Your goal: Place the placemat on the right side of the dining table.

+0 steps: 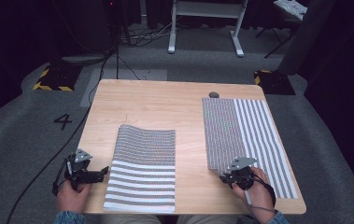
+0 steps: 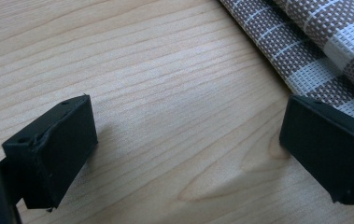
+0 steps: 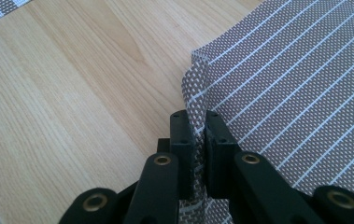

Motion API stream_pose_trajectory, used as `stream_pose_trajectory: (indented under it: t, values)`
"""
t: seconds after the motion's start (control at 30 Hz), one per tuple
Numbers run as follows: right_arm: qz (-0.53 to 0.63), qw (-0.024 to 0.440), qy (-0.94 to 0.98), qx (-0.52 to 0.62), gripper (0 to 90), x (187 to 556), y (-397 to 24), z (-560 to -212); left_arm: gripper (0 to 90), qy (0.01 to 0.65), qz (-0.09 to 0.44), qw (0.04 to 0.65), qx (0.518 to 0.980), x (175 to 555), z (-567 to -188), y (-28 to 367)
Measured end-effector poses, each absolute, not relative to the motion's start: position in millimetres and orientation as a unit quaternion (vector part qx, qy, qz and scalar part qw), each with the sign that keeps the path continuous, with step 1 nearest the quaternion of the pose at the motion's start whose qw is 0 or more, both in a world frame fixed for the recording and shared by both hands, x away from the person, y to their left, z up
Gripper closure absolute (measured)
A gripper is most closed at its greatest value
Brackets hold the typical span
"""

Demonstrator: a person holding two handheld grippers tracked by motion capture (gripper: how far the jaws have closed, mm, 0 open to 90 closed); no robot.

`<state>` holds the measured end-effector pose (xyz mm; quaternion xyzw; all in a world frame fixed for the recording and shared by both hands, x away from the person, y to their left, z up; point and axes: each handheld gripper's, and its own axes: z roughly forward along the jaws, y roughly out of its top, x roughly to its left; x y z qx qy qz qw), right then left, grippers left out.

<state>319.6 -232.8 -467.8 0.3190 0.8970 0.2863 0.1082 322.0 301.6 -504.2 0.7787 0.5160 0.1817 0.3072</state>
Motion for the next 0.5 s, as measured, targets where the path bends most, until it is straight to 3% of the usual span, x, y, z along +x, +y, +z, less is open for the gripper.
stream_pose_trajectory:
  t: [0.5]
  values:
    - [0.284, 0.115, 0.893, 0.331, 83.8, 333, -239, -470, 4.2, 0.516, 0.182, 0.307, 0.779, 322, -504, 302]
